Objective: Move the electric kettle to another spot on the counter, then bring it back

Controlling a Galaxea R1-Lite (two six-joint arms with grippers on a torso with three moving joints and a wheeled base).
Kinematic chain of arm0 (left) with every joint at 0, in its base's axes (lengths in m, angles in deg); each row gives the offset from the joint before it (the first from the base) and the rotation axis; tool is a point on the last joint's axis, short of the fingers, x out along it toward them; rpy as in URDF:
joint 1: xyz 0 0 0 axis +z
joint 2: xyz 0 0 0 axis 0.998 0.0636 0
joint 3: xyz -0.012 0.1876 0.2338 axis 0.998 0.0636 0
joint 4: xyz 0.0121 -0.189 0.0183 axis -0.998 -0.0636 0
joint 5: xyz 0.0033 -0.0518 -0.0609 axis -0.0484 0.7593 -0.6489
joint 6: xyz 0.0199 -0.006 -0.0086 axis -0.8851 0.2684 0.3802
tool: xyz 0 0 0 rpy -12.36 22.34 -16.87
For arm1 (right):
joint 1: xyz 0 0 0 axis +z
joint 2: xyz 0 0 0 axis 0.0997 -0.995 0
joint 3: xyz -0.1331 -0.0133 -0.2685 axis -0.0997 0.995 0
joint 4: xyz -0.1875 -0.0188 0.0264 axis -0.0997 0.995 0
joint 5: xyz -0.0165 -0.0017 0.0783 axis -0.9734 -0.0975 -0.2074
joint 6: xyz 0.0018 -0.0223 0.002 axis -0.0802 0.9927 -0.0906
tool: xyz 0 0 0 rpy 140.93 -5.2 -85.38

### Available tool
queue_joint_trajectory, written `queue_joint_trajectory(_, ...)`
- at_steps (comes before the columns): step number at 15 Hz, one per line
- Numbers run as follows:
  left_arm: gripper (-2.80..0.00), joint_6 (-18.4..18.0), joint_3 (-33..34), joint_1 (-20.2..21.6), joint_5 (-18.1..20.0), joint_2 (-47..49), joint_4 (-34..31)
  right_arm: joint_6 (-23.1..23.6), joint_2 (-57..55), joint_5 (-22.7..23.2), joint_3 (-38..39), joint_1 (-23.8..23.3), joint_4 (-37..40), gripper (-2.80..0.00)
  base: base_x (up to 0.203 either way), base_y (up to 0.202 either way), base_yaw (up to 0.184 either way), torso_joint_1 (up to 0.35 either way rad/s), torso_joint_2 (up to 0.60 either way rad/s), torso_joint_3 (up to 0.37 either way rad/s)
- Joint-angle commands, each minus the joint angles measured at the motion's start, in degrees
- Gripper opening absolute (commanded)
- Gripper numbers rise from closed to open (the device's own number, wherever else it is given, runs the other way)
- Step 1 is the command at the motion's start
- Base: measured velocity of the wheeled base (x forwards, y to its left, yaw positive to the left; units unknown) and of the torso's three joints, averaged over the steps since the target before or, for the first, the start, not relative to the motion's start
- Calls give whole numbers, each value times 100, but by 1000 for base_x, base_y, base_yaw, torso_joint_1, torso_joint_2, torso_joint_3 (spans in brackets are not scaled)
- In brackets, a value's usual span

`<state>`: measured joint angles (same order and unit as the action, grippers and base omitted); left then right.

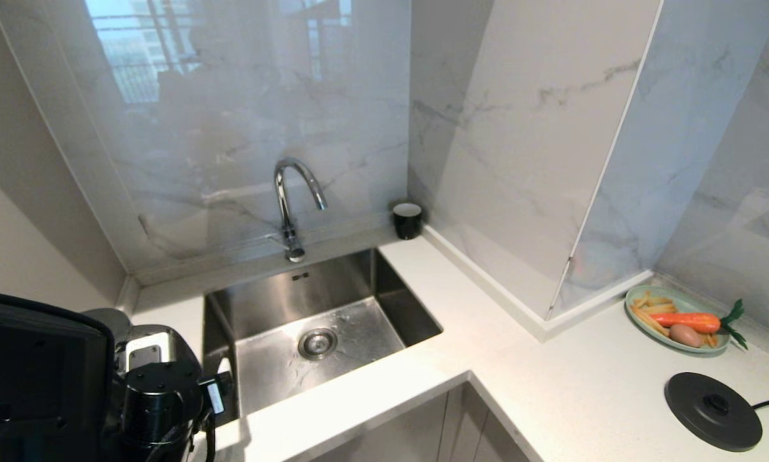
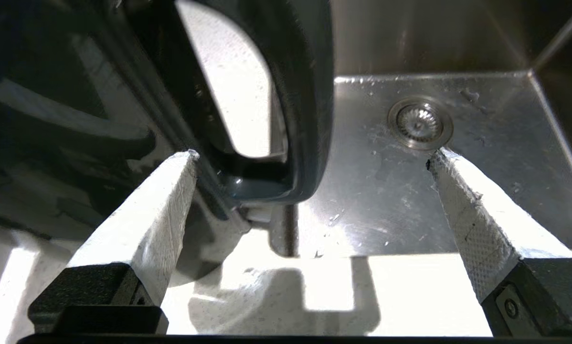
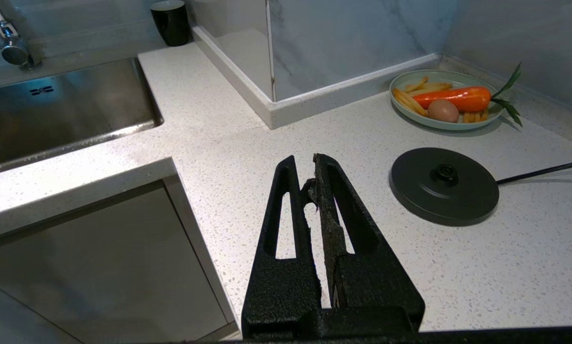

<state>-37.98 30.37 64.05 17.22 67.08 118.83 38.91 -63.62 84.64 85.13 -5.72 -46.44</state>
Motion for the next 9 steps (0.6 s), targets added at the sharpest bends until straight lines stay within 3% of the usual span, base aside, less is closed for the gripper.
queue_joint_trajectory(1,0,28,88,-3,-27,-8,51,0,1,1,0,0,2,-280,0,0,0,0,0,0)
queue_joint_trajectory(9,0,64,305,-314,-108,-433,51,0,1,-4,0,0,2,-280,0,0,0,0,0,0)
